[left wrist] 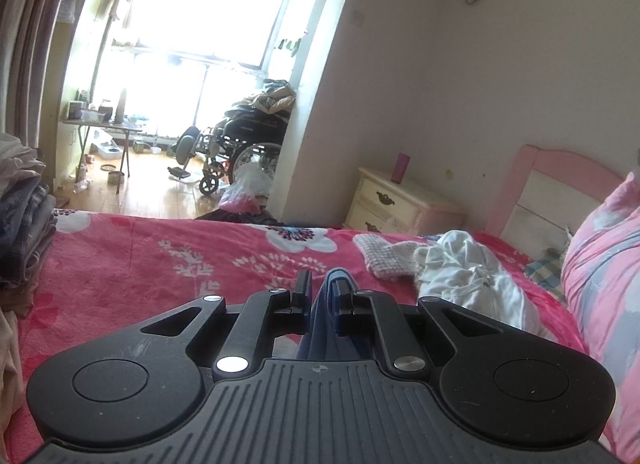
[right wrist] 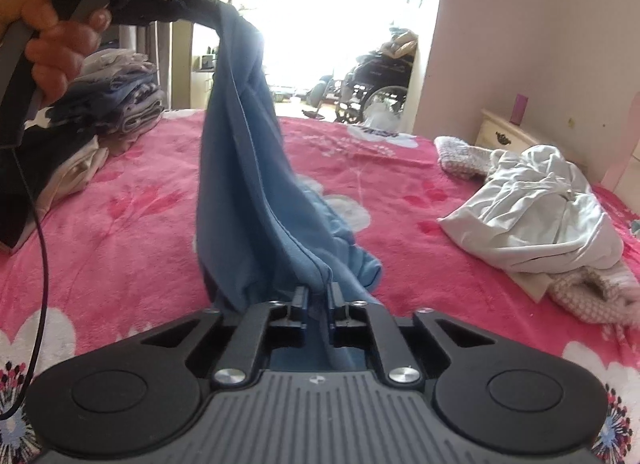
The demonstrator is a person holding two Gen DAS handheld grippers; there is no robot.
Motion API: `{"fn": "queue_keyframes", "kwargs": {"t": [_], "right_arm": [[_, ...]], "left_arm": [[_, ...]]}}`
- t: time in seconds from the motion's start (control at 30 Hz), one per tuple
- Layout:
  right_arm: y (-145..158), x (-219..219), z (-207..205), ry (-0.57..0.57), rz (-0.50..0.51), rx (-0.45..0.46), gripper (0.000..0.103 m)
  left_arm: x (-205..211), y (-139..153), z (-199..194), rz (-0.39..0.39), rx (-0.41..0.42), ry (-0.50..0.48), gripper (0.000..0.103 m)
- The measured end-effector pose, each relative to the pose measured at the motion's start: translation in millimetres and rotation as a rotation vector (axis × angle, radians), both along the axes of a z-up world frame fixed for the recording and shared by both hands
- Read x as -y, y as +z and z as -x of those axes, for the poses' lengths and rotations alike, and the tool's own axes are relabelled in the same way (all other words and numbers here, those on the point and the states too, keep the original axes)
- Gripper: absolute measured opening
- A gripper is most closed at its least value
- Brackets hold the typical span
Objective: Fold clothes
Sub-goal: 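Raise the blue T-shirt with both grippers, pulling it apart to unfurl it, then hold the T-shirt high with both grippers and shake it out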
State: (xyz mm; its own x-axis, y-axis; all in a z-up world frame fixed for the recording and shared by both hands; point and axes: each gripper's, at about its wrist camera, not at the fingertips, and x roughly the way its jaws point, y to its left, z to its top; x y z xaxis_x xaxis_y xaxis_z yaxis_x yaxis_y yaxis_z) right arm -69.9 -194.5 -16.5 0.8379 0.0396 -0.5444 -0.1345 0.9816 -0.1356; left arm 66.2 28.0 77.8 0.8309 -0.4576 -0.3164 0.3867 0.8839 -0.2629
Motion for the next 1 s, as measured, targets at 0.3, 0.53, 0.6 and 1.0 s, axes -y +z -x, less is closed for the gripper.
{"fn": "queue_keyframes", "kwargs": {"t": [0.3,0.53,0.6,1.0], "right_arm": [[51,29,7,-0.109,0.023,0.193,0.006],[128,46,17,-0.133,0.019,0.405,0.005],[152,49,19,-0.130,0.016,0.464,0.005],[282,49,45,-0.094,0.021,0.790,0.005]], "left_arm": [[-8,15,13,0.038,0.066,0.083,0.005],[-18,71,30,0.140,0.196,0.124,0.005],[-22,93,36,0.180,0.235,0.127,0.005],[-38,201,91,0.198,0.515,0.167,0.005]]}}
